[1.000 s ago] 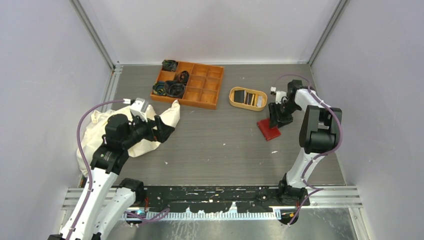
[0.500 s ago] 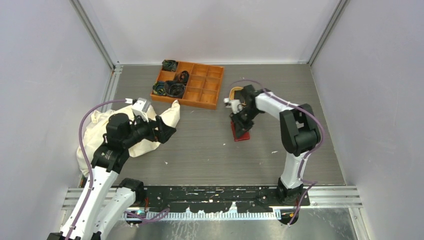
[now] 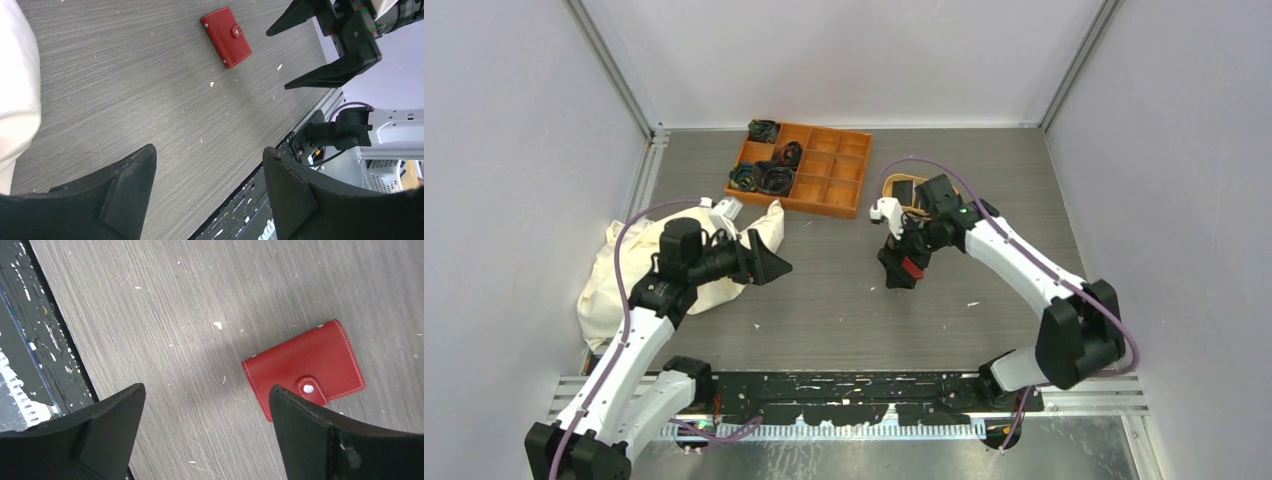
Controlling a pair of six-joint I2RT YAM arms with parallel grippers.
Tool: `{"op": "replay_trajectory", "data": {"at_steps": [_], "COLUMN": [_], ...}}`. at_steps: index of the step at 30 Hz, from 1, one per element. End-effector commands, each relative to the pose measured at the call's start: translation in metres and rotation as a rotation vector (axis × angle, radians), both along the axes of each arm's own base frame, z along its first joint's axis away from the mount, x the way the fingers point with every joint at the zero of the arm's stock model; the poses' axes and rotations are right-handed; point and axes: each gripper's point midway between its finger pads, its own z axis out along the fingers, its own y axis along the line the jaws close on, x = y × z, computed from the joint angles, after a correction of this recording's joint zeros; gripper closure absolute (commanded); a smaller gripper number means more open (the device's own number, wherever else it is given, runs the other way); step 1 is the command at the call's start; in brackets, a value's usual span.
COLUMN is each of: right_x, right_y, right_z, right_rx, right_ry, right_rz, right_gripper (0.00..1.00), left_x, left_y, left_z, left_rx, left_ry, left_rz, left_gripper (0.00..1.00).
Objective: Put the credit cards into the card holder
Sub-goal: Move the card holder to the center of the board.
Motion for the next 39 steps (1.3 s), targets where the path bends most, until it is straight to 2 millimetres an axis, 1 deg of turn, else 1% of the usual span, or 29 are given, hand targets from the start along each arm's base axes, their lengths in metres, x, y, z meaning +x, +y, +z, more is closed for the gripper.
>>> {"op": "replay_trajectory", "data": {"at_steps": [1,2,4,6,11,12,14,18,20,22,24,25,26,27,29,30,31,33,35,36,38,39], "right_x": [0.033,0.044,0.068,0.081,0.112,0.115,0.117,0.11,0.102,0.092,0.07,0.059,0.044,0.032,0.011,0.004,0.001,0.004,0.004,0.003,-0.006,-0.014], "right_y": [-0.016,-0.029,-0.049,-0.063,-0.077,-0.076,-0.07,-0.051,-0.04,-0.026,-0.001,0.011,0.024,0.034,0.048,0.052,0.053,0.05,0.044,0.042,0.04,0.039], "right_z": [-0.002,-0.004,-0.016,-0.03,-0.058,-0.062,-0.069,-0.077,-0.08,-0.081,-0.075,-0.07,-0.064,-0.057,-0.046,-0.043,-0.039,-0.033,-0.023,-0.013,0.007,0.016], "right_rx": [0.043,0.031,-0.059,-0.121,-0.173,-0.167,-0.145,-0.073,-0.056,-0.044,-0.021,-0.01,0.001,0.013,0.039,0.052,0.061,0.049,0.044,0.06,0.118,0.157], "right_ry": [-0.071,-0.007,0.056,0.087,0.1,0.107,0.149,0.248,0.288,0.322,0.352,0.353,0.356,0.354,0.37,0.381,0.385,0.345,0.27,0.223,0.119,0.064], "right_rz": [-0.036,-0.112,-0.273,-0.377,-0.651,-0.686,-0.711,-0.681,-0.644,-0.576,-0.43,-0.347,-0.263,-0.182,-0.065,-0.03,-0.017,-0.014,0.015,0.038,0.11,0.162], "right_gripper": [0.0,0.01,0.06,0.1,0.14,0.14,0.16,0.19,0.2,0.25,0.38,0.43,0.45,0.46,0.47,0.46,0.45,0.43,0.41,0.4,0.36,0.32], "left_x": [0.001,0.0,0.0,-0.001,-0.002,-0.002,-0.003,-0.003,-0.003,-0.003,-0.003,-0.003,-0.003,-0.002,-0.003,-0.002,-0.003,-0.003,-0.003,-0.003,-0.005,-0.007], "left_y": [-0.005,-0.004,-0.003,-0.002,-0.001,0.0,0.0,0.0,0.0,0.0,-0.001,-0.001,-0.001,-0.001,-0.002,-0.003,-0.004,-0.005,-0.007,-0.008,-0.014,-0.018], "left_z": [0.022,0.021,0.02,0.021,0.022,0.022,0.022,0.021,0.021,0.02,0.02,0.019,0.018,0.018,0.017,0.016,0.015,0.014,0.012,0.012,0.013,0.015], "left_rx": [-0.048,-0.041,-0.033,-0.031,-0.025,-0.025,-0.023,-0.022,-0.023,-0.023,-0.024,-0.023,-0.025,-0.025,-0.03,-0.031,-0.033,-0.037,-0.046,-0.056,-0.091,-0.112], "left_ry": [-0.068,-0.065,-0.067,-0.073,-0.08,-0.082,-0.081,-0.078,-0.076,-0.072,-0.069,-0.064,-0.061,-0.057,-0.049,-0.044,-0.037,-0.029,-0.014,-0.012,-0.007,-0.007], "left_rz": [-0.023,-0.021,-0.013,-0.01,-0.007,-0.006,-0.003,-0.002,-0.004,-0.005,-0.006,-0.009,-0.01,-0.01,-0.015,-0.018,-0.02,-0.027,-0.035,-0.042,-0.078,-0.098], "left_gripper": [0.22,0.22,0.22,0.22,0.22,0.22,0.23,0.23,0.23,0.23,0.23,0.23,0.23,0.23,0.24,0.24,0.25,0.25,0.26,0.27,0.28,0.29]}}
